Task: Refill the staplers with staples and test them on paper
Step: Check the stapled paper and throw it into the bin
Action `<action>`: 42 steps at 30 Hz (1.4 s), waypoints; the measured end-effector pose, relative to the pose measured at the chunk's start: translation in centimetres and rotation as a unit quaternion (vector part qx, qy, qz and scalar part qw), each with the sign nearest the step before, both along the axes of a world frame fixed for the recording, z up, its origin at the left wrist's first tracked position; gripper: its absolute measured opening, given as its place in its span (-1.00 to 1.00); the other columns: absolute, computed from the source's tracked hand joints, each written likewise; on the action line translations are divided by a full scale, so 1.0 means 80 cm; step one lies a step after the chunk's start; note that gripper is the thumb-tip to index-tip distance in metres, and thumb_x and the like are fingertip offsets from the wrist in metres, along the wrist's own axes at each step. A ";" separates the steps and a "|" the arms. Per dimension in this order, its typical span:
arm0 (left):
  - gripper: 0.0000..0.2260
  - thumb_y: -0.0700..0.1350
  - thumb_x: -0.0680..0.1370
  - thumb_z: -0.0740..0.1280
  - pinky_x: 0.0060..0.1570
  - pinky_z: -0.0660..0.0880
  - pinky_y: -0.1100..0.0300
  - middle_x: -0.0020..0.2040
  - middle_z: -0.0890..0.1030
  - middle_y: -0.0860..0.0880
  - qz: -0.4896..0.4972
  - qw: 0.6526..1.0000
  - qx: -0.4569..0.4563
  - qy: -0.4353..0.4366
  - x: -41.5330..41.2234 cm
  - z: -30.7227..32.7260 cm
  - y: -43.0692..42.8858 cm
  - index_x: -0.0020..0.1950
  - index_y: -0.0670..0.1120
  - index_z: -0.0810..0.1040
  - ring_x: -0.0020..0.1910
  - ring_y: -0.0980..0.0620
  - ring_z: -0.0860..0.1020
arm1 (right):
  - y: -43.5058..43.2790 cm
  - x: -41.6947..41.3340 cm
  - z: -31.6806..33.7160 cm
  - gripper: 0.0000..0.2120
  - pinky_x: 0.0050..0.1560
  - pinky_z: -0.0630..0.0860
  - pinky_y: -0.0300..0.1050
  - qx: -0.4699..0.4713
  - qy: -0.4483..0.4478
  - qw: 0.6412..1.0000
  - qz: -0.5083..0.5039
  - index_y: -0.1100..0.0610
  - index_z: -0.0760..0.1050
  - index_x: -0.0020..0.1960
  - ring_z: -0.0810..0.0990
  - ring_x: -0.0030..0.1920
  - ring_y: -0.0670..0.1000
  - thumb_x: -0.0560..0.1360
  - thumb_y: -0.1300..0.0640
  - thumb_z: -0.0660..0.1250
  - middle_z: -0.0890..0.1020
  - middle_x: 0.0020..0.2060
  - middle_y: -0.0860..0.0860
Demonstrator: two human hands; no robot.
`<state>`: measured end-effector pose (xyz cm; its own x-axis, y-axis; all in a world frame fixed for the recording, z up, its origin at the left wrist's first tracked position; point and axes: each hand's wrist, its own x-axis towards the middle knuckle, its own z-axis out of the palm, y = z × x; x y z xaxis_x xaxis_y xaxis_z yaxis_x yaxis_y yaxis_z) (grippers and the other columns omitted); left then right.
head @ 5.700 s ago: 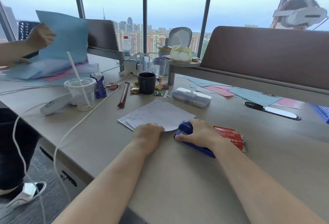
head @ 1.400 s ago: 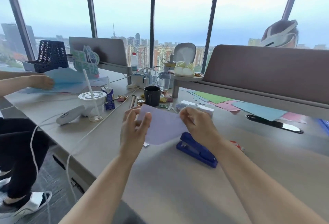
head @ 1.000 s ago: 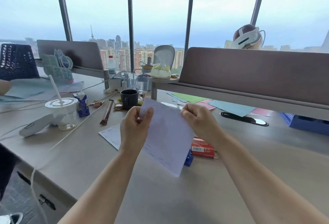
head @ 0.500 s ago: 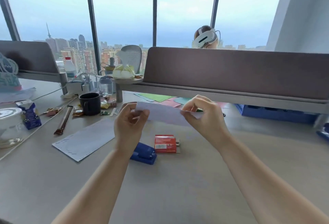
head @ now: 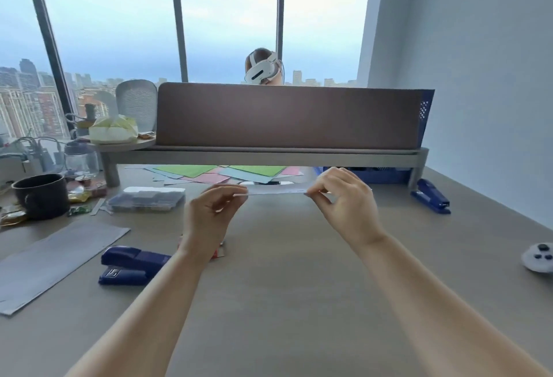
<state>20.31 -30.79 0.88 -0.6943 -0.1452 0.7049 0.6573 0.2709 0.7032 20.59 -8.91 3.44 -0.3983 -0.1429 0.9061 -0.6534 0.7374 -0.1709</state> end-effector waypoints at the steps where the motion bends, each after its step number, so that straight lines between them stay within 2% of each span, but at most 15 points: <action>1: -0.68 -0.33 0.42 0.40 -0.22 0.44 0.52 -0.34 0.64 0.17 -0.006 1.000 0.004 -0.006 0.000 0.002 0.014 -0.27 0.13 0.58 -0.32 0.28 0.54 | 0.012 0.007 0.001 -0.91 -0.23 0.46 -0.16 0.000 -0.017 1.000 -0.011 0.11 0.55 -0.28 0.52 -0.25 -0.02 0.38 0.21 0.42 0.60 -0.35 -0.02; 5: -0.76 -0.29 0.46 0.38 -0.32 0.36 0.48 -0.35 0.52 -0.01 -0.017 0.999 0.009 -0.025 0.000 0.012 0.068 -0.30 0.03 0.53 -0.42 0.27 0.44 | 0.068 0.035 0.000 -0.81 -0.27 0.41 -0.23 0.038 -0.105 0.990 -0.084 0.10 0.53 -0.17 0.54 -0.19 -0.03 0.45 -0.02 0.31 0.63 -0.26 -0.05; 7: -0.86 -0.29 0.48 0.35 -0.37 0.35 0.53 -0.36 0.50 0.02 -0.024 0.999 0.007 -0.038 0.002 0.016 0.095 -0.22 -0.07 0.54 -0.44 0.31 0.45 | 0.097 0.050 -0.004 -0.81 -0.29 0.40 -0.17 0.055 -0.135 0.982 -0.117 0.11 0.52 -0.15 0.56 -0.19 0.02 0.48 -0.01 0.29 0.64 -0.25 -0.02; 9: -0.90 -0.22 0.49 0.35 -0.38 0.34 0.49 -0.37 0.48 0.07 -0.024 0.999 -0.002 -0.046 0.003 0.017 0.121 -0.20 -0.06 0.53 -0.42 0.22 0.44 | 0.123 0.068 -0.008 -0.85 -0.30 0.43 -0.09 0.051 -0.156 0.976 -0.140 0.13 0.52 -0.12 0.55 -0.24 0.09 0.51 0.05 0.26 0.65 -0.25 0.04; 11: -0.91 -0.16 0.48 0.37 -0.36 0.32 0.41 -0.34 0.47 0.09 -0.030 0.998 -0.018 -0.052 0.004 0.016 0.150 -0.20 0.00 0.52 -0.35 0.11 0.41 | 0.146 0.090 -0.011 -0.86 -0.38 0.38 -0.16 0.043 -0.160 0.971 -0.170 0.16 0.52 -0.05 0.48 -0.32 0.08 0.53 0.10 0.24 0.65 -0.24 0.08; 14: -0.87 -0.14 0.45 0.40 -0.10 0.31 0.25 -0.14 0.49 0.17 -0.065 0.995 -0.031 -0.062 0.012 0.014 0.200 -0.04 0.04 0.54 -0.05 0.05 0.41 | 0.180 0.124 -0.010 -0.85 -0.39 0.33 -0.16 0.008 -0.177 0.958 -0.226 0.17 0.51 0.00 0.43 -0.38 0.09 0.54 0.11 0.23 0.62 -0.31 0.10; 17: -0.62 -0.11 0.43 0.42 0.11 0.26 0.20 0.10 0.40 0.11 -0.094 0.989 -0.070 -0.086 0.024 0.007 0.253 0.22 -0.05 0.45 0.14 0.06 0.31 | 0.219 0.159 -0.016 -0.93 -0.43 0.28 -0.18 -0.056 -0.191 0.946 -0.255 0.11 0.46 -0.11 0.32 -0.48 -0.08 0.53 0.13 0.25 0.38 -0.51 -0.16; 19: -0.50 -0.07 0.43 0.44 0.07 0.36 0.15 0.16 0.45 0.02 -0.197 0.965 -0.049 -0.168 0.030 -0.001 0.286 0.30 -0.06 0.34 0.14 0.00 0.43 | 0.247 0.180 -0.023 -0.87 -0.40 0.25 -0.13 -0.112 -0.192 0.937 -0.269 0.07 0.39 -0.21 0.31 -0.45 -0.06 0.51 0.14 0.27 0.35 -0.52 -0.14; 21: -0.36 -0.02 0.37 0.47 0.08 0.47 0.07 0.21 0.50 -0.05 -0.306 0.918 -0.026 -0.252 0.039 -0.010 0.318 0.35 -0.07 0.25 0.15 -0.05 0.50 | 0.270 0.202 -0.030 -0.82 -0.40 0.24 -0.18 -0.152 -0.201 0.923 -0.290 0.11 0.36 -0.25 0.29 -0.43 -0.03 0.52 0.14 0.25 0.36 -0.51 -0.08; 24: -0.20 0.02 0.22 0.50 0.19 0.50 -0.13 0.26 0.48 -0.12 -0.371 0.873 0.004 -0.317 0.054 -0.020 0.364 0.38 -0.06 0.22 0.18 -0.12 0.52 | 0.301 0.238 -0.043 -0.76 -0.44 0.21 -0.27 -0.193 -0.209 0.906 -0.314 0.27 0.39 -0.20 0.26 -0.41 -0.02 0.54 0.12 0.20 0.35 -0.45 0.02; 29: -0.51 -0.25 0.41 0.43 0.12 0.54 -0.10 0.19 0.52 -0.18 -0.436 0.821 0.032 -0.366 0.089 -0.032 0.440 0.28 -0.17 0.33 0.13 -0.16 0.54 | 0.343 0.306 -0.062 -0.76 -0.36 0.22 -0.15 -0.260 -0.221 0.870 -0.356 0.29 0.43 -0.15 0.34 -0.32 0.02 0.56 0.13 0.17 0.44 -0.34 0.13; 33: -0.58 -0.27 0.45 0.39 -0.06 0.59 0.04 0.19 0.55 -0.18 -0.487 0.787 0.026 -0.378 0.123 -0.043 0.498 0.28 -0.19 0.39 0.14 -0.18 0.55 | 0.370 0.365 -0.078 -0.67 -0.46 0.21 -0.35 -0.293 -0.212 0.839 -0.406 0.00 0.29 -0.37 0.27 -0.43 -0.09 0.56 0.16 0.16 0.35 -0.46 -0.08; 35: -0.70 -0.28 0.48 0.35 -0.13 0.57 0.11 0.12 0.57 -0.15 -0.510 0.770 0.012 -0.383 0.150 -0.047 0.526 0.21 -0.21 0.45 0.11 -0.16 0.56 | 0.384 0.396 -0.087 -0.65 -0.48 0.18 -0.33 -0.315 -0.210 0.816 -0.436 0.05 0.22 -0.39 0.22 -0.45 -0.09 0.56 0.17 0.16 0.30 -0.48 -0.11; 39: -0.85 -0.30 0.52 0.29 -0.08 0.53 0.07 0.01 0.58 -0.10 -0.586 0.708 -0.119 -0.376 0.222 -0.059 0.579 -0.02 -0.06 0.51 0.00 -0.11 0.55 | 0.413 0.460 -0.117 -0.70 -0.35 0.14 -0.12 -0.382 -0.197 0.762 -0.485 0.36 0.36 -0.22 0.26 -0.35 0.02 0.56 0.14 0.15 0.33 -0.38 0.10; 42: -0.80 -0.27 0.52 0.30 0.03 0.51 0.05 0.01 0.58 -0.05 -0.610 0.657 -0.247 -0.368 0.274 -0.083 0.615 -0.14 0.05 0.47 0.04 -0.07 0.55 | 0.432 0.507 -0.152 -0.76 -0.35 0.21 -0.13 -0.436 -0.194 0.713 -0.514 0.32 0.43 -0.12 0.34 -0.33 0.03 0.57 0.16 0.13 0.41 -0.38 0.03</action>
<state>42.23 18.41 -5.79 -0.2607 0.9560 -0.1343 0.1290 0.1724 0.9766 61.17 25.62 -8.73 -0.1308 0.9554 0.2649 0.3769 0.2950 -0.8780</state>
